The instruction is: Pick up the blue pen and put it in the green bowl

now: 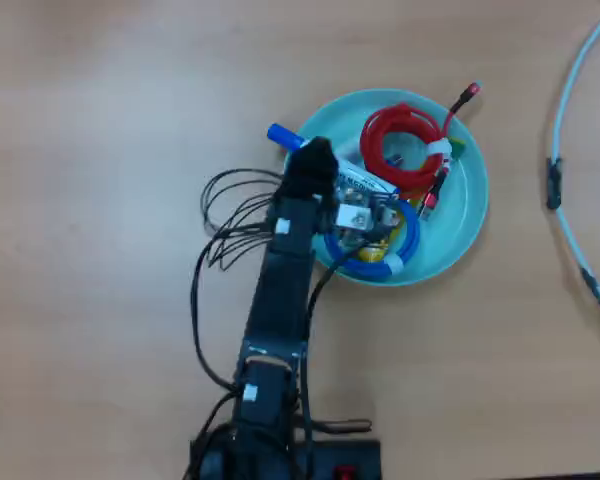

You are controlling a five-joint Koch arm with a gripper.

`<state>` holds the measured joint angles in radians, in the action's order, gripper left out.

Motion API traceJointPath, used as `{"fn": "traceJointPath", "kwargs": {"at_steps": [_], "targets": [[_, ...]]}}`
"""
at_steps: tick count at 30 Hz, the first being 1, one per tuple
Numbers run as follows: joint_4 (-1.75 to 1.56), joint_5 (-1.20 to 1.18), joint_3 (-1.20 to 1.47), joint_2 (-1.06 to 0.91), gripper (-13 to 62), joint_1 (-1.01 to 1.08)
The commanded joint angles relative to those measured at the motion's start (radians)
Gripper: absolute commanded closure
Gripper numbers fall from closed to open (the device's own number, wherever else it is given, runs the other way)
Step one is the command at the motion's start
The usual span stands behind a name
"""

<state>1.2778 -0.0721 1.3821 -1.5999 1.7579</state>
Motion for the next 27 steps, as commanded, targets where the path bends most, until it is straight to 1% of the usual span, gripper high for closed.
{"fn": "traceJointPath", "kwargs": {"at_steps": [1, 4, 11, 16, 27], "targets": [[-0.005, 0.005, -0.011, -0.058, 3.5, -0.091], [-0.003, 0.005, 0.041, -0.091, 3.2, -0.196], [-0.071, -0.014, 0.267, -0.328, 3.1, -0.284], [-0.238, -0.066, 0.512, -0.442, 3.1, -0.327], [-0.62, -0.06, 1.077, -0.572, 3.2, -0.336]]}}
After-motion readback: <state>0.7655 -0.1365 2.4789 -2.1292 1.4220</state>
